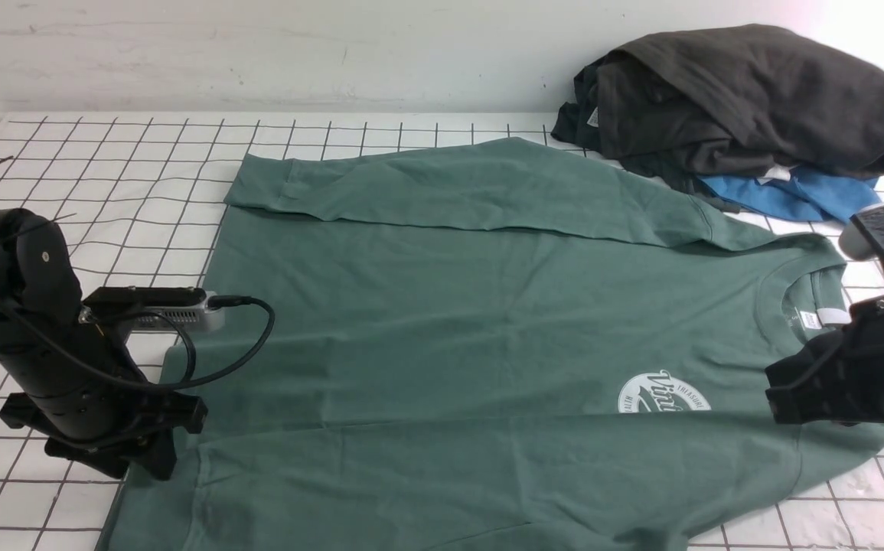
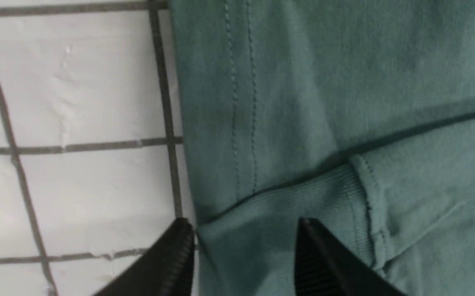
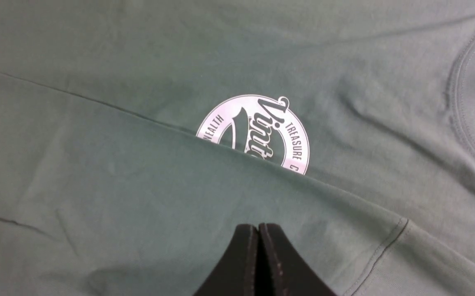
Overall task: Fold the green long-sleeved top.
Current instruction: Use the left arm to clamp the cuff closest to it, then use the left arm to drag and place the cuff at the centered position on the left edge of the fabric
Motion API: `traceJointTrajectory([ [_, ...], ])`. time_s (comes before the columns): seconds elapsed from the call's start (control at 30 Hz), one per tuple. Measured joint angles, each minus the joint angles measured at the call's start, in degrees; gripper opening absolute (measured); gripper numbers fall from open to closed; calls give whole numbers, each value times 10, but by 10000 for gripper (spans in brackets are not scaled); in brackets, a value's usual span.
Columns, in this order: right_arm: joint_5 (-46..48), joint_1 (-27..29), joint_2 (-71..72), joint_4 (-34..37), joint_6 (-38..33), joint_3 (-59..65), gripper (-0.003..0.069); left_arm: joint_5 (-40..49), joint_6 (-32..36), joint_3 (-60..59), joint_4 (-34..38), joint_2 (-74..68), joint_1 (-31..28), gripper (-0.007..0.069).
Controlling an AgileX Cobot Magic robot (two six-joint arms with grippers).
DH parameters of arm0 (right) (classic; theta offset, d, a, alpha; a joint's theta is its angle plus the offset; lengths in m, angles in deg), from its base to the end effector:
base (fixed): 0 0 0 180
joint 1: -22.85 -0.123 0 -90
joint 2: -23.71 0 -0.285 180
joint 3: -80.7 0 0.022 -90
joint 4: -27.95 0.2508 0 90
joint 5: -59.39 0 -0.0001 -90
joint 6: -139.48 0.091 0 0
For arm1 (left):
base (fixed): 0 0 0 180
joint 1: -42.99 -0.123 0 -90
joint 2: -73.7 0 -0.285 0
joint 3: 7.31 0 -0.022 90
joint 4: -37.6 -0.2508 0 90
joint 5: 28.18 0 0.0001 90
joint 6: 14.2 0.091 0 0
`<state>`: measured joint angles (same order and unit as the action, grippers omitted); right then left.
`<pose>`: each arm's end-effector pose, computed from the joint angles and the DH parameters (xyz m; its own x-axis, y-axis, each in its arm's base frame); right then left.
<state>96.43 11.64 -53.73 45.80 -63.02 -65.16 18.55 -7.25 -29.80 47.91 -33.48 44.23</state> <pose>0.2200 0.0608 0.2541 -0.7763 -0.2948 -0.5571 -0.4022 0.9123 0.0777 0.2972 -0.0183 0.1621 -0.9973 0.0189 -0.0705 0.0280 0.9911 -0.1302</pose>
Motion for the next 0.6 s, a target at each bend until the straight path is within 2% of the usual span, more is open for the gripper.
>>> traceJointTrajectory([
  [0.1, 0, 0, 0, 0, 0, 0, -10, 5, 0, 0, 0, 0, 0, 312],
  [0.17, 0, 0, 0, 0, 0, 0, -10, 9, 0, 0, 0, 0, 0, 269],
  [0.27, 0, 0, 0, 0, 0, 0, -10, 11, 0, 0, -2, 0, 0, 143],
  [0.3, 0, 0, 0, 0, 0, 0, -10, 11, 0, 0, -2, 0, 0, 143],
  [0.33, 0, 0, 0, 0, -1, 0, -10, 11, 1, 0, -2, 0, 0, 69],
  [0.37, 0, 0, 0, 0, -1, 0, -10, 11, 1, 0, -2, 0, 1, 39],
  [0.5, 0, 0, 0, 0, -1, 0, -10, 11, 1, 0, -6, 13, 11, 8],
  [0.6, 0, 0, 0, 0, -2, 0, -10, 18, 1, 19, -8, 57, 44, 5],
])
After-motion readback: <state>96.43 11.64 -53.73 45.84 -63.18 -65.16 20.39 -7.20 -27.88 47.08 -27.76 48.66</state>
